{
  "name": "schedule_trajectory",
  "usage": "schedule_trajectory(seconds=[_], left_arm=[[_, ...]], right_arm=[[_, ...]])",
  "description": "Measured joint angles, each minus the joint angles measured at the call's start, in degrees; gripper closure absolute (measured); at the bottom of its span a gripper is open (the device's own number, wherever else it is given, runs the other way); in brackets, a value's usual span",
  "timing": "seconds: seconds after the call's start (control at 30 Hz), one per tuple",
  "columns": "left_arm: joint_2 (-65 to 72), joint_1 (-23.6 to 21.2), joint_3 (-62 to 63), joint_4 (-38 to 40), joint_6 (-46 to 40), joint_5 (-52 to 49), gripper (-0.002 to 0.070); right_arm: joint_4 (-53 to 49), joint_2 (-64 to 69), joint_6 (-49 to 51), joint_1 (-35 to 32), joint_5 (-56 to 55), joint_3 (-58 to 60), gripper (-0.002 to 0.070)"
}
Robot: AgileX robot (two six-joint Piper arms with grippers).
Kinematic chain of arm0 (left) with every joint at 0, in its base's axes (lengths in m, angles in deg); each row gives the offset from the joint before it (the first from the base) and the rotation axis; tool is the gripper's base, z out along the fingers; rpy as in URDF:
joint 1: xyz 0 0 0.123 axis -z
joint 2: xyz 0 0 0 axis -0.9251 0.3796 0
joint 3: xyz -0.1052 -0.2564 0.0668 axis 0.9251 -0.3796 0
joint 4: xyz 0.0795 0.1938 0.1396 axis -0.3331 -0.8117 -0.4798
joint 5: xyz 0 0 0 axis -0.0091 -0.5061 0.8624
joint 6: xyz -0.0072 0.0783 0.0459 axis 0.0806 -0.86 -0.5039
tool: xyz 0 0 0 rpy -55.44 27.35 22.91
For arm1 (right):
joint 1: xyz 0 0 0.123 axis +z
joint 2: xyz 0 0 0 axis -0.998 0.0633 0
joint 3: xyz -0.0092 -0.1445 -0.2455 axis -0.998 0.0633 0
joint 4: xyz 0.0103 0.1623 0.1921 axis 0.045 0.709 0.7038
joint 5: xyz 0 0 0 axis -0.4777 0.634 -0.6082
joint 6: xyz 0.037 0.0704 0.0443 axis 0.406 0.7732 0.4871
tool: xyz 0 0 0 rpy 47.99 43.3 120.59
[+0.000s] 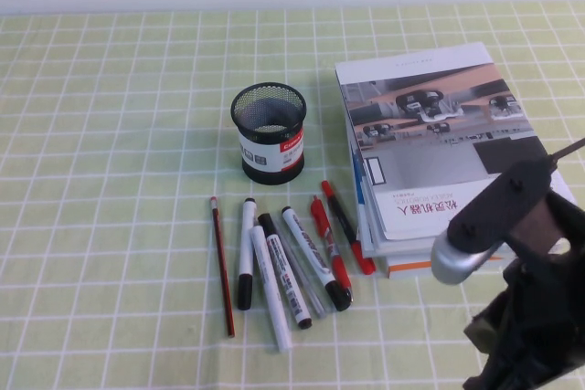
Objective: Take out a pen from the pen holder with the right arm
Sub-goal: 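Take a marker out of the pen holder and lay it on the table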
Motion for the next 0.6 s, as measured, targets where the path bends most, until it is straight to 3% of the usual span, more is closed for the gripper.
schedule_trajectory(seconds=[0.23,0.47,0.6], left_arm=[[0.00,0.00,0.00,0.00,0.00,0.00,0.0680],[0.00,0.00,0.00,0.00,0.00,0.00,0.0680],[0.00,0.00,0.00,0.00,0.00,0.00,0.0680]], right_arm=[[-9.85,-5.16,-0.30,-1.46,-25.52,14.24,0.0688],[-12.62,-15.09,-0.42,-14.73,-52.23,34.00,0.0688],[-12.84,-22.08,-0.42,-22.00,-61.61,43.25,0.0688]])
